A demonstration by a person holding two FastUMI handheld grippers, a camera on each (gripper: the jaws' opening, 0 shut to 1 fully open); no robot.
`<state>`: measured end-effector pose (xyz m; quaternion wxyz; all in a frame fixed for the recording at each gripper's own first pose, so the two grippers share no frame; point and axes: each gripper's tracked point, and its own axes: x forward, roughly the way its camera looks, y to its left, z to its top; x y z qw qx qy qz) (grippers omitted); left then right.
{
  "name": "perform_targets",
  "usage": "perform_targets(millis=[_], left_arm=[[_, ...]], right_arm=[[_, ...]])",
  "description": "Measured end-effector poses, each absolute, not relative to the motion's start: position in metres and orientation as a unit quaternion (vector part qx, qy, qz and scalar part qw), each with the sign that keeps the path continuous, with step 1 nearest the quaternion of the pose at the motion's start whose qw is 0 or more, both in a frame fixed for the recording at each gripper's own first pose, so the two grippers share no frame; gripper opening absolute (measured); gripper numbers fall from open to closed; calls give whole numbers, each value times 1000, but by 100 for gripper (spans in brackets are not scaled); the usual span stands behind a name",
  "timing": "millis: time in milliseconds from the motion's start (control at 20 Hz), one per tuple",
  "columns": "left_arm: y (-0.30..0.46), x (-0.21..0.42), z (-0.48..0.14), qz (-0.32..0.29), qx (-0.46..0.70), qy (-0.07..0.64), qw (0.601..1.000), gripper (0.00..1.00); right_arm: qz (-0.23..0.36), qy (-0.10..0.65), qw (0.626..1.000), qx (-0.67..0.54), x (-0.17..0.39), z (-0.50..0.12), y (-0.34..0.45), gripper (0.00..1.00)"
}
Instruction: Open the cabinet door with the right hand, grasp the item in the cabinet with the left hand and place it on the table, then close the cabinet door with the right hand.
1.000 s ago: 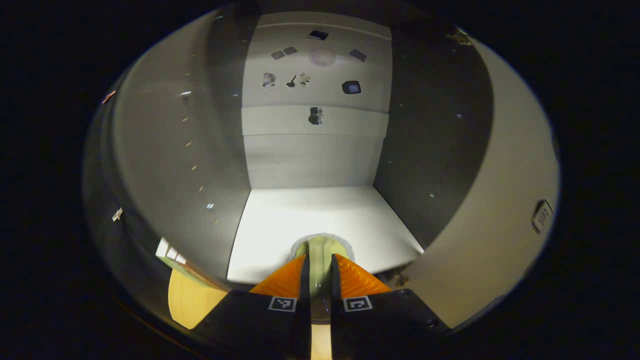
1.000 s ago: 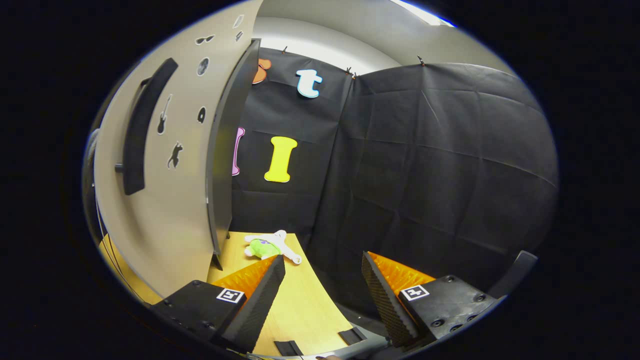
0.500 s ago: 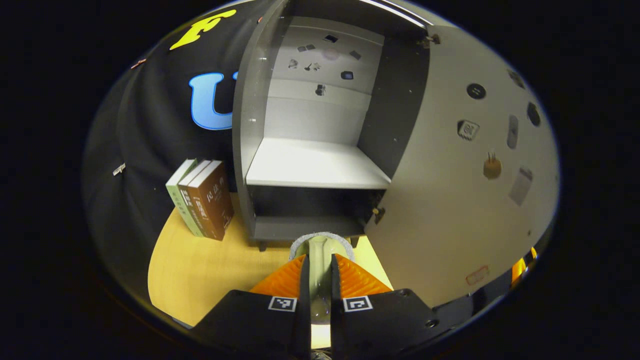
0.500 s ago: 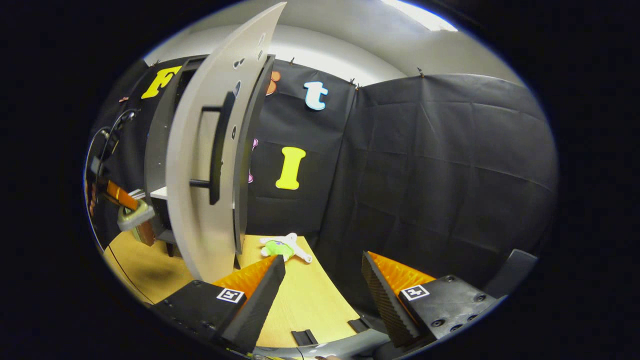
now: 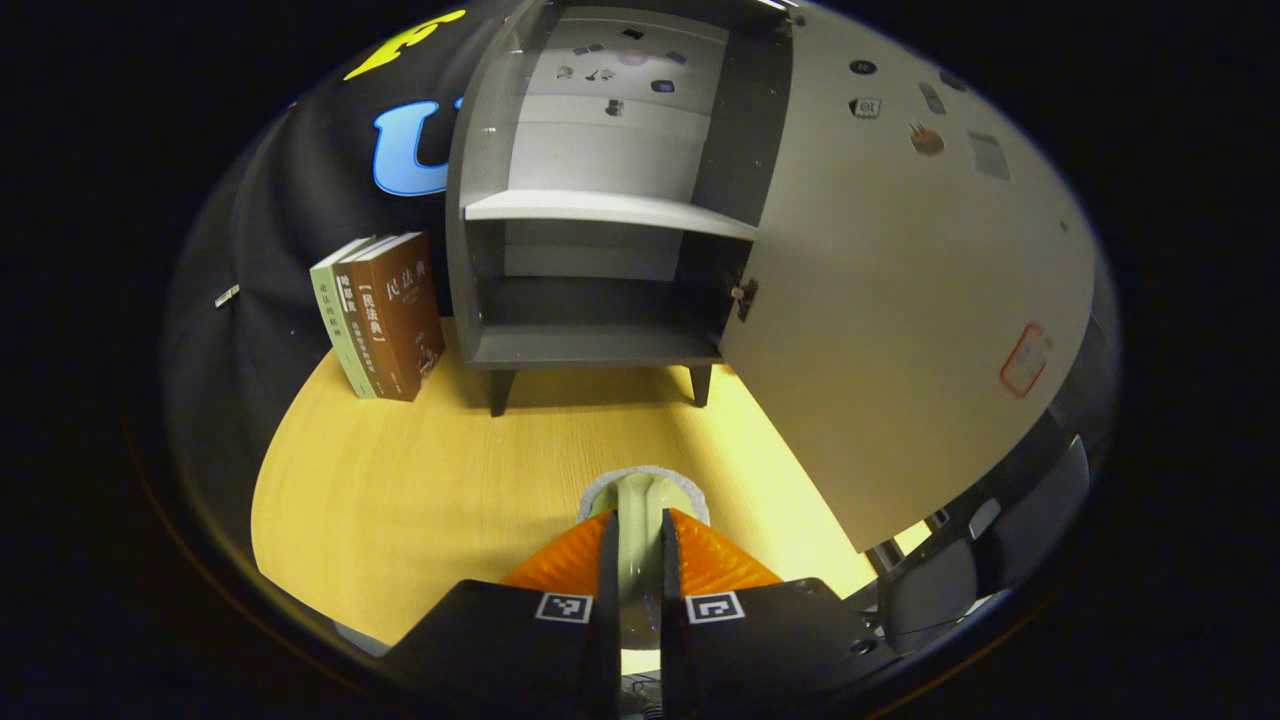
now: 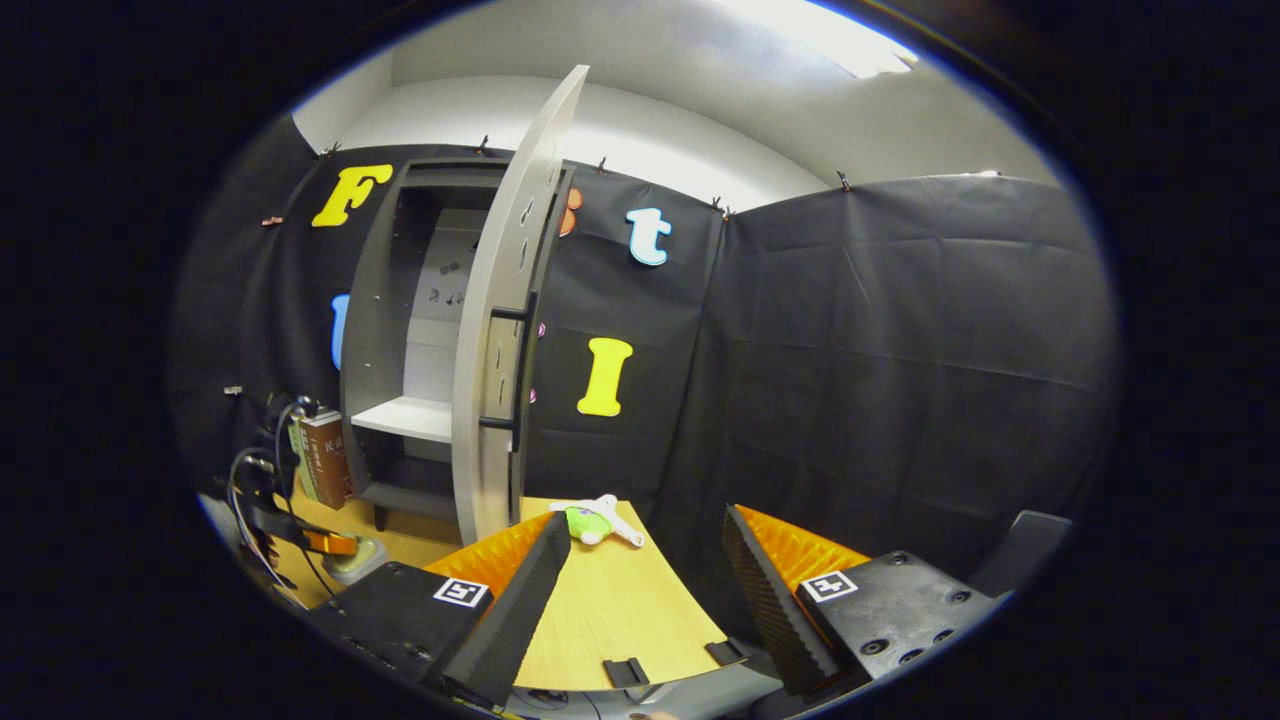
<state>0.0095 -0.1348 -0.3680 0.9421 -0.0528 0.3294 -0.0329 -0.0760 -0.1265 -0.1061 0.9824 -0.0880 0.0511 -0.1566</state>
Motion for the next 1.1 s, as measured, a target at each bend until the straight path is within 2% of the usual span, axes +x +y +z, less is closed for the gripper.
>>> perform_targets(millis=[250, 500, 700, 950, 1000, 1050, 1100], left_arm=[[-151, 22, -416, 11, -80, 317, 945, 20], [-140, 27, -464, 70, -59, 324, 941, 20], [-139, 23, -496, 87, -88, 340, 932, 20], [-144, 17, -510, 84, -86, 352, 928, 28], [-149, 15, -507, 76, -89, 352, 929, 33], [-148, 16, -506, 74, -85, 352, 929, 46], [-149, 15, -504, 71, -81, 355, 929, 51]], right_arm=[[-97, 69, 989, -90, -51, -123, -119, 97], [-40, 76, 993, -80, -19, -129, -124, 98], [-16, 92, 993, -74, 0, -144, -138, 98], [7, 105, 992, -70, 12, -158, -143, 98], [10, 107, 992, -70, 15, -159, -144, 97], [15, 107, 992, -69, 17, -160, -143, 97], [20, 106, 992, -69, 18, -160, -141, 97]])
